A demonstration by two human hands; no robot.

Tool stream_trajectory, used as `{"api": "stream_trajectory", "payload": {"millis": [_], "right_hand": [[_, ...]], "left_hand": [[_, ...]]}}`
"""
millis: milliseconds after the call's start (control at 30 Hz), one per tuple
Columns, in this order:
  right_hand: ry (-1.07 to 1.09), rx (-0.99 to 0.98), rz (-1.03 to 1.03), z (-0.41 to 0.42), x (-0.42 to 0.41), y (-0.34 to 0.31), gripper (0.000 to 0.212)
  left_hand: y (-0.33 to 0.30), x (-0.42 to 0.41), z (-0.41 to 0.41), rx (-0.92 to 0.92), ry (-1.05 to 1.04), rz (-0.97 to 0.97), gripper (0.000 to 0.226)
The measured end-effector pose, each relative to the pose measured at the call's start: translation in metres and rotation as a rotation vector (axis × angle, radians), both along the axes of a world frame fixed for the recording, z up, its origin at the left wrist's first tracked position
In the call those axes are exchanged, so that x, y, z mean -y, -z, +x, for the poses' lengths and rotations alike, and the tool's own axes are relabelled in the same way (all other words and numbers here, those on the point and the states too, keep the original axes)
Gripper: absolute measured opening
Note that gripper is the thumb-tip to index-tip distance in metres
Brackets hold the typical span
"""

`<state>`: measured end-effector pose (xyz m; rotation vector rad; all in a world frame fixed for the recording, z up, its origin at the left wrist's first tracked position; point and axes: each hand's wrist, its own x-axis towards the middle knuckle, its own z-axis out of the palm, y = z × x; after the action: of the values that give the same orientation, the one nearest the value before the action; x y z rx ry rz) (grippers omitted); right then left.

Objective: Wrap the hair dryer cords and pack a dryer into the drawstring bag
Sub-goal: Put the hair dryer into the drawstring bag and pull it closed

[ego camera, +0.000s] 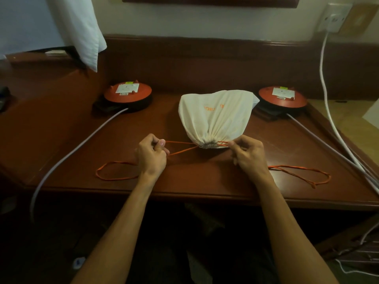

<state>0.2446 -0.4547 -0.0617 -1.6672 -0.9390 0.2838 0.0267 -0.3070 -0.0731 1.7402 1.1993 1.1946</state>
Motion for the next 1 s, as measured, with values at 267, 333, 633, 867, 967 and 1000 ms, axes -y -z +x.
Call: {"api": "stream_trajectory", "payload": {"millis": [267, 333, 633, 867, 967, 1000], "right_hand": [[0.076, 0.13, -0.006, 0.02, 0.01, 0.006, 0.013], [0.081, 0.161, -0.004, 0.021, 0.012, 0.006, 0.012], [0.11, 0.103, -0.031, 0.033, 0.018, 0.009, 0.015], [0.079, 0.087, -0.077, 0.034, 0.025, 0.002, 0.018], [0.067, 0.194, -0.125, 0.034, 0.026, 0.002, 0.016], [0.077, 0.244, -0.143, 0.034, 0.027, 0.004, 0.016]], "left_hand": [[-0.005, 0.002, -0.001, -0.023, -0.087, 0.042, 0.025], [-0.003, -0.001, -0.002, -0.016, -0.117, 0.038, 0.025], [-0.007, -0.007, -0.007, -0.063, 0.047, 0.068, 0.023], [-0.012, -0.013, -0.019, -0.208, 0.315, 0.036, 0.024], [-0.01, -0.014, -0.031, -0.247, 0.316, 0.084, 0.026], [-0.01, -0.013, -0.034, -0.276, 0.304, 0.101, 0.028]]}}
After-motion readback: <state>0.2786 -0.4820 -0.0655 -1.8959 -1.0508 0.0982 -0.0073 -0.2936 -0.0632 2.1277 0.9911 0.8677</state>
